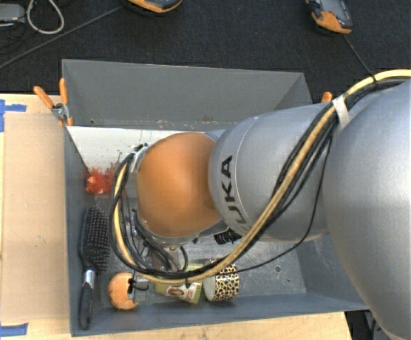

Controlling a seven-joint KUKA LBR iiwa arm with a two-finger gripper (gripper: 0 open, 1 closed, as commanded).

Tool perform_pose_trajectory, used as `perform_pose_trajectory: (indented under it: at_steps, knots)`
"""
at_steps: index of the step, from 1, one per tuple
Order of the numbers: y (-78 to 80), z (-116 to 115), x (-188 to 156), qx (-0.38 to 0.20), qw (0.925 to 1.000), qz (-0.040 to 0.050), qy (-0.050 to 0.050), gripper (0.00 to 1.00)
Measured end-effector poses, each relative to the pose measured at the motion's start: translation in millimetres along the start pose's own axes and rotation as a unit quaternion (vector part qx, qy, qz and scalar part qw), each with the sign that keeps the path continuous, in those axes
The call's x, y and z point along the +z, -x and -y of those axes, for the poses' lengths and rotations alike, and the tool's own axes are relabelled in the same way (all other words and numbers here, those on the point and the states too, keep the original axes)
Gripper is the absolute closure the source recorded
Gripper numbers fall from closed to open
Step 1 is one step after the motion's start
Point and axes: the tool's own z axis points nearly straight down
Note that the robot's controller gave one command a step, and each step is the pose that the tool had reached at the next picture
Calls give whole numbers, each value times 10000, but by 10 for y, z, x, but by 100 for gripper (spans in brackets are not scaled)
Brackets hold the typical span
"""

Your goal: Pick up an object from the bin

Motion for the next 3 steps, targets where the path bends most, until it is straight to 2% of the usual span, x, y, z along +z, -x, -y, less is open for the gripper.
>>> perform_pose_trajectory:
  at_steps: [1,2,3]
  knots:
    - [25,15,-39,27,10000,34,8,0]
    - [-31,129,916,-333,9994,101,32,0]
    - [-69,23,105,545,9984,117,57,0]
